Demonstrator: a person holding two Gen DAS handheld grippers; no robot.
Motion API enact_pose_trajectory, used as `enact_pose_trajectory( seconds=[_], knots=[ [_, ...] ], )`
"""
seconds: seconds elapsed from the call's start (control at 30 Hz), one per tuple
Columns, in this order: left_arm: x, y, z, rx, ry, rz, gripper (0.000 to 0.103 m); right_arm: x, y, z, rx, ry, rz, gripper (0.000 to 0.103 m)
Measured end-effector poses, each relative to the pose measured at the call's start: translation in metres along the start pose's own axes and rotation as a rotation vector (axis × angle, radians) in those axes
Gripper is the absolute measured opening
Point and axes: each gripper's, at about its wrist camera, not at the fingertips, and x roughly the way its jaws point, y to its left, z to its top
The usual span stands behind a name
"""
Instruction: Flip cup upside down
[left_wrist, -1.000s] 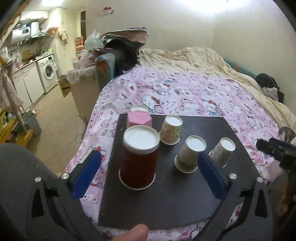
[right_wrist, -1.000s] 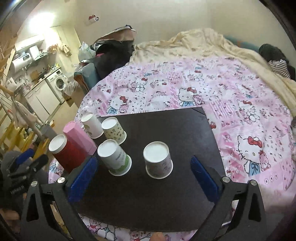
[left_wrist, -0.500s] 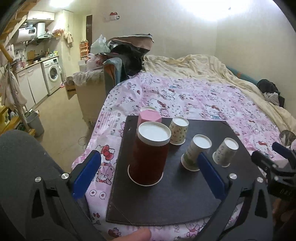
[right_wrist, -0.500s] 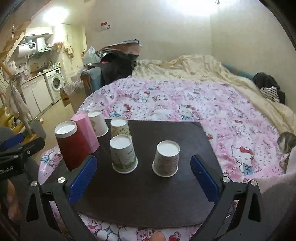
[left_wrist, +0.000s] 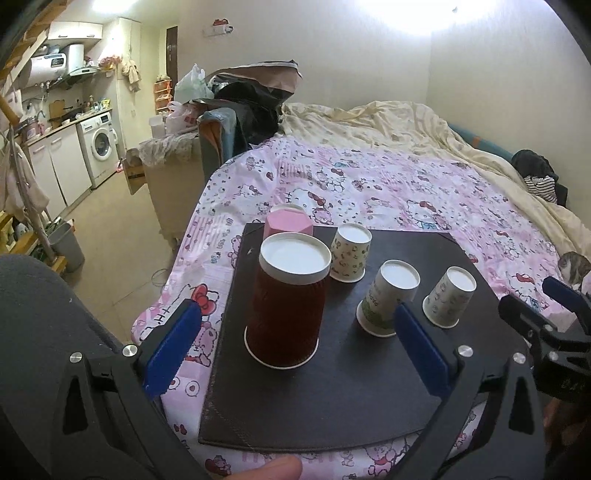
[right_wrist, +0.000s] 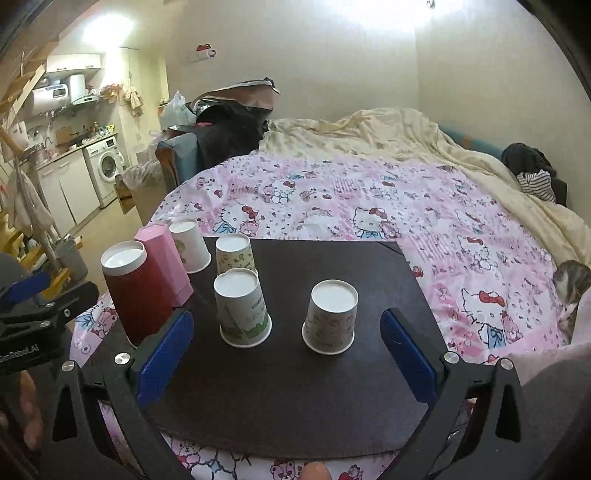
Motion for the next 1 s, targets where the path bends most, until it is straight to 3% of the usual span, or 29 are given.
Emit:
enact_pose_trajectory(
  seconds=[1.0],
  knots=[
    [0.0005,-0.0002,-0.0002,-0.013,0.005,-0.019,0.103,-0.0021,0.0016,0.0019,0.018,-0.009,0.002,0.103]
  ],
)
